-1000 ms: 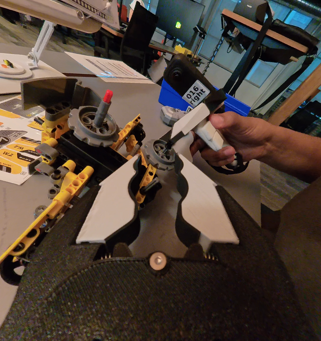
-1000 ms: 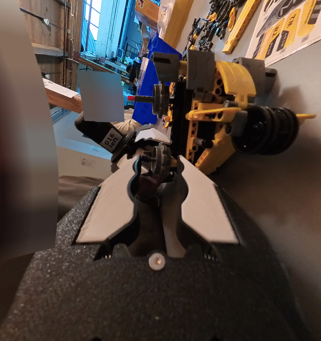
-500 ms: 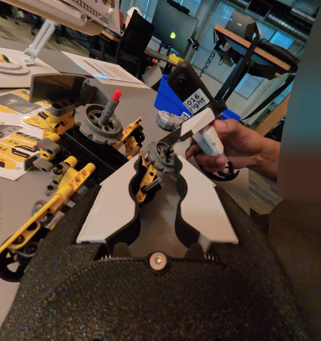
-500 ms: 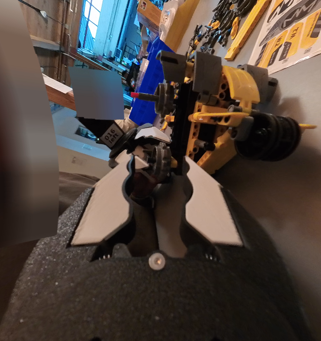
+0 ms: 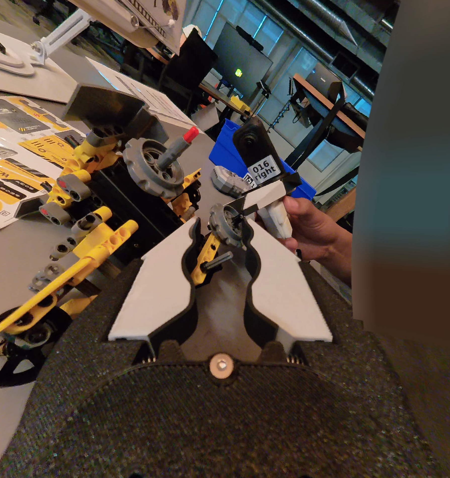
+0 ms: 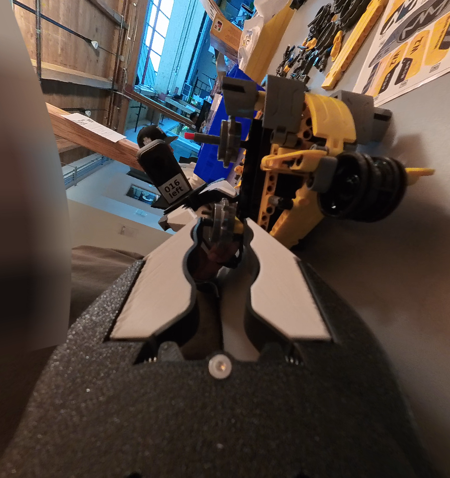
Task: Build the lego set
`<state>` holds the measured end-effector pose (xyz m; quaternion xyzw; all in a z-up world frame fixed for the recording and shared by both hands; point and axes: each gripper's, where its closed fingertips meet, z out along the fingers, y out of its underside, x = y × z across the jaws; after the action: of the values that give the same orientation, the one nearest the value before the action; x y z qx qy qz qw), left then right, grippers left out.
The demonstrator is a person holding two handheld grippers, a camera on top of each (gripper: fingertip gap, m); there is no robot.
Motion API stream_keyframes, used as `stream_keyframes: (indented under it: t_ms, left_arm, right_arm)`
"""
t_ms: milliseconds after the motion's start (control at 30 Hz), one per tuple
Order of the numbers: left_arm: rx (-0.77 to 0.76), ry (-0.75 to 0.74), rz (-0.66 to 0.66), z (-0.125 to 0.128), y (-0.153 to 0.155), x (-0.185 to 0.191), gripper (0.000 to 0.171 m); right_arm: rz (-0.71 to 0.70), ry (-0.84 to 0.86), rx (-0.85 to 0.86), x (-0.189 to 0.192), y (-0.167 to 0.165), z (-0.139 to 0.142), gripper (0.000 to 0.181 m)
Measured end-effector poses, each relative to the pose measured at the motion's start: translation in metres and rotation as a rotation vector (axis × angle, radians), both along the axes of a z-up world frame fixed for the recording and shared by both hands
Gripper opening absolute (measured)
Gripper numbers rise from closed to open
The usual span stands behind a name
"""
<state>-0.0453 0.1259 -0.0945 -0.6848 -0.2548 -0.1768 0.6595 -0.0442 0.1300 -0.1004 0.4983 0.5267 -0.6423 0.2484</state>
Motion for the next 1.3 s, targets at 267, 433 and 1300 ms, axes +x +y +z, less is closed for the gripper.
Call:
stream_keyframes:
  t_ms: [267, 433, 1300]
  left_arm:
    - [0.012, -0.027, -0.024, -0.0005, 0.0017, 0.0020, 0.023]
    - [0.024, -0.054, -0.037, -0.0007, 0.0007, 0.0026, 0.021]
    - [0.056, -0.156, -0.035, 0.0016, -0.0058, 0.0007, 0.021]
  right_arm:
    - [0.000, -0.007, -0.006, -0.0012, 0.0008, -0.0001, 0.029]
    - [0.000, -0.018, -0.031, -0.0018, -0.0004, 0.0002, 0.029]
    - [-0.015, 0.069, 0.061, -0.0017, -0.0036, 0.0005, 0.015]
